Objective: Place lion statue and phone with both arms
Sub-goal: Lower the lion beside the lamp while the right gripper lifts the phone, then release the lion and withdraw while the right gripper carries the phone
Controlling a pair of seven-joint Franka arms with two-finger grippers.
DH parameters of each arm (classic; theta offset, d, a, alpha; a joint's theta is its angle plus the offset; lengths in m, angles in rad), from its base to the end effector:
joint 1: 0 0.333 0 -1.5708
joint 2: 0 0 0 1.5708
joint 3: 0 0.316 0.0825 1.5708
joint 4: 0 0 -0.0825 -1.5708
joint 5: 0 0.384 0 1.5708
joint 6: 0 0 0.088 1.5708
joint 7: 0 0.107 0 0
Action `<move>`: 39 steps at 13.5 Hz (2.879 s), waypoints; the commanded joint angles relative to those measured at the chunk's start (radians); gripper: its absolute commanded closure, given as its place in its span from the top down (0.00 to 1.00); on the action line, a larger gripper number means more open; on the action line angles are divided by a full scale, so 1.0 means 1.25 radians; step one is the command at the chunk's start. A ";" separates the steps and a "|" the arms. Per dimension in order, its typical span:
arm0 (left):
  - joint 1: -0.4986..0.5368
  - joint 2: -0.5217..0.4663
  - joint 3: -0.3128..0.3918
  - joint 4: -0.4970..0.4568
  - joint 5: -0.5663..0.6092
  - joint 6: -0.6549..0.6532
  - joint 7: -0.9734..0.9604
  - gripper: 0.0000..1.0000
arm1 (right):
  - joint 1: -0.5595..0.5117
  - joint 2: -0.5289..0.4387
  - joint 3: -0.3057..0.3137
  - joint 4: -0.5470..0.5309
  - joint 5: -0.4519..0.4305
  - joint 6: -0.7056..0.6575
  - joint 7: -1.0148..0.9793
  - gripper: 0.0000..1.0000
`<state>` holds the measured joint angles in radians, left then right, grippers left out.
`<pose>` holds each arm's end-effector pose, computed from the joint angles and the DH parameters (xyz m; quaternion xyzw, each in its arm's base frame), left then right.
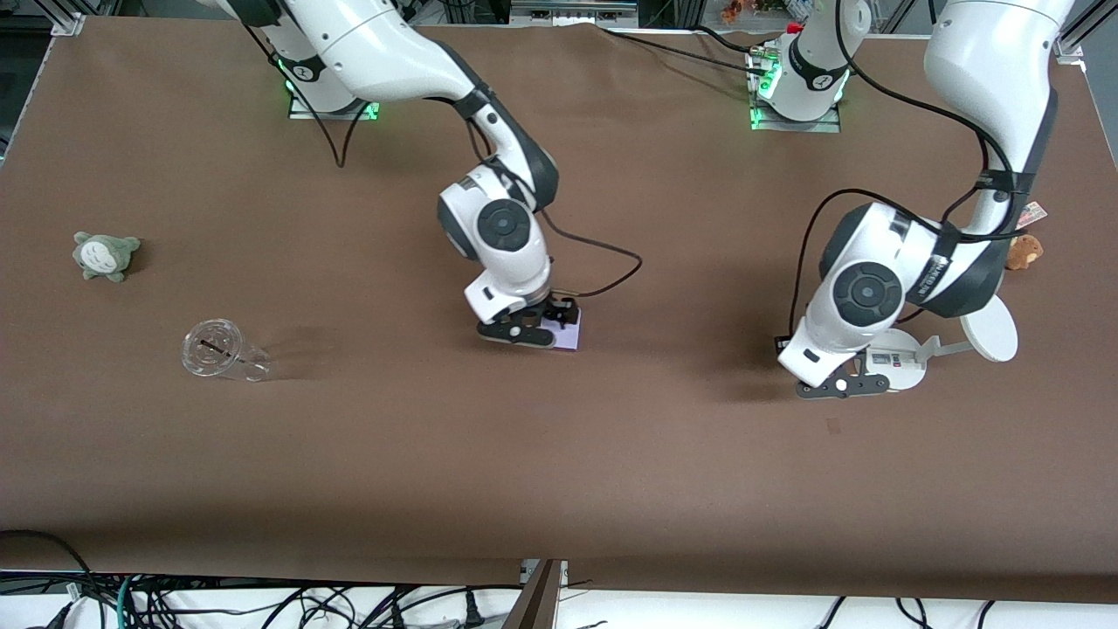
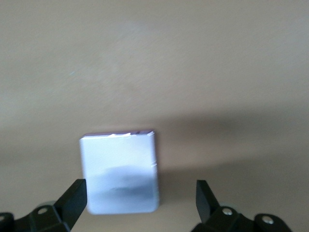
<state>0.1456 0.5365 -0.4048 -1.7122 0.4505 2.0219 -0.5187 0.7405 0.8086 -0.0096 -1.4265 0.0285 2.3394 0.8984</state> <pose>0.6399 -0.1182 0.2857 -0.9921 -0.0294 0.0427 0.1143 0.5478 0.4936 0.2225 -0.9944 0.0912 -0.0304 0.0430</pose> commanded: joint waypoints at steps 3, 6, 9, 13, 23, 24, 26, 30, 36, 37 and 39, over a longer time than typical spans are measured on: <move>0.105 -0.040 -0.020 -0.077 0.009 0.054 0.120 0.12 | 0.037 0.059 -0.008 0.060 0.010 0.005 0.027 1.00; 0.184 -0.039 -0.056 -0.153 0.010 0.179 0.128 0.12 | 0.043 0.067 -0.008 0.061 0.008 0.006 0.025 1.00; 0.199 -0.034 -0.060 -0.203 0.013 0.275 0.128 0.12 | 0.048 0.082 -0.008 0.061 0.003 0.015 0.018 1.00; 0.209 -0.027 -0.059 -0.230 0.024 0.315 0.130 0.13 | 0.048 0.098 -0.008 0.061 0.000 0.038 0.008 1.00; 0.226 -0.023 -0.060 -0.245 0.024 0.335 0.129 1.00 | 0.048 0.098 -0.013 0.061 -0.006 0.029 -0.033 0.50; 0.226 -0.027 -0.060 -0.244 0.024 0.332 0.128 1.00 | 0.042 0.087 -0.014 0.061 -0.006 0.021 -0.045 0.51; 0.226 -0.034 -0.064 -0.240 0.024 0.330 0.124 1.00 | 0.020 0.061 -0.019 0.061 -0.004 -0.033 -0.096 0.51; 0.219 -0.070 -0.075 -0.187 0.023 0.218 0.125 1.00 | -0.098 0.002 -0.019 0.056 0.004 -0.142 -0.278 0.51; 0.221 -0.078 -0.177 0.031 0.010 -0.105 0.128 1.00 | -0.280 -0.020 -0.023 0.044 0.005 -0.228 -0.446 0.50; 0.227 -0.079 -0.197 0.059 0.008 -0.149 0.131 1.00 | -0.299 -0.019 -0.024 0.034 0.005 -0.228 -0.452 0.50; 0.227 -0.095 -0.221 0.135 -0.010 -0.235 0.141 1.00 | -0.327 -0.019 -0.029 0.021 0.004 -0.228 -0.457 0.50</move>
<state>0.4169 0.4291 -0.6500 -1.6327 0.4504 1.8286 -0.3652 0.3547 0.8040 -0.0533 -1.3699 0.0271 2.0625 0.3409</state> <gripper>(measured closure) 0.000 0.154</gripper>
